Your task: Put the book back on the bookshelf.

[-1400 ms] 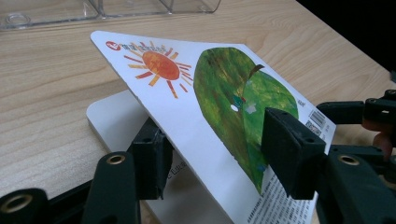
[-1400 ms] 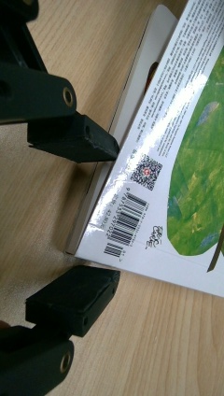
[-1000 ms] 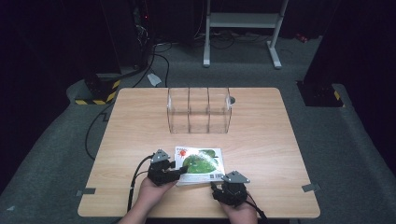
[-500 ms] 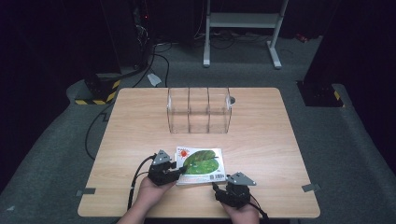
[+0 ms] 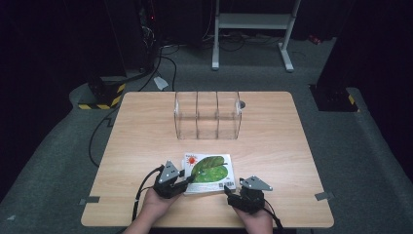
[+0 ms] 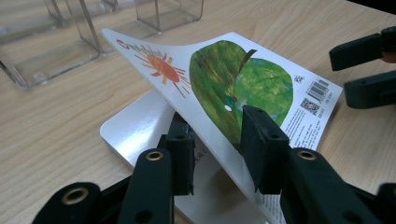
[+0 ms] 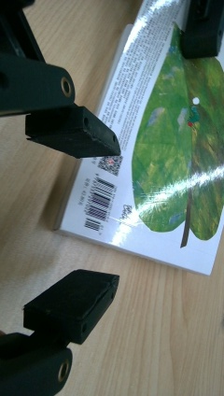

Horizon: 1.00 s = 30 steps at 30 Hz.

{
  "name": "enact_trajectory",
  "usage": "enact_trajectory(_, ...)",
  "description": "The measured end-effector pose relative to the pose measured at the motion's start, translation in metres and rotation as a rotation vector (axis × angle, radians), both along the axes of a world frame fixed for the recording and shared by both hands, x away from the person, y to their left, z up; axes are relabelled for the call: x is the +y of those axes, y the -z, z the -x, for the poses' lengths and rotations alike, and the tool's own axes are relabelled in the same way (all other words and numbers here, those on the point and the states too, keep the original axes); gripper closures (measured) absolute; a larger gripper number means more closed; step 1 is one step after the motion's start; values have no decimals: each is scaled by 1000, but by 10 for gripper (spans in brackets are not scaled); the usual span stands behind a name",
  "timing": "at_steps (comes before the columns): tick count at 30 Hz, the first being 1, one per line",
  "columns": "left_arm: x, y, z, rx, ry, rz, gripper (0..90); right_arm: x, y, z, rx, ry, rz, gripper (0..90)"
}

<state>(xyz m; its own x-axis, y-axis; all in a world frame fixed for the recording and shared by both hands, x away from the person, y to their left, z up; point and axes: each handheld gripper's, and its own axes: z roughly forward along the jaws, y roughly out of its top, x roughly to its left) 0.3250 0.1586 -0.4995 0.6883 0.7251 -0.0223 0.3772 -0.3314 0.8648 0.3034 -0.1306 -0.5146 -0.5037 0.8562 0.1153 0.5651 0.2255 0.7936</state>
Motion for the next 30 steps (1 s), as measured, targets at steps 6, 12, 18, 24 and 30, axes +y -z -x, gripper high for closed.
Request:
enact_trajectory(6,0,0,7,-38,0,-7,660,0,-1,-12,12,-10,-20,309)
enact_trajectory(12,-2,-1,14,-59,-7,-11,663,3,3,-25,55,-34,-49,265)
enact_trajectory(18,-3,-4,20,-89,-1,-22,669,4,2,-36,96,-43,-70,249)
enact_trajectory(24,-5,-6,23,-112,4,-32,671,3,5,-44,138,-48,-111,235)
enact_trajectory(30,-5,-6,25,-133,11,-43,673,3,6,-50,186,-65,-149,224)
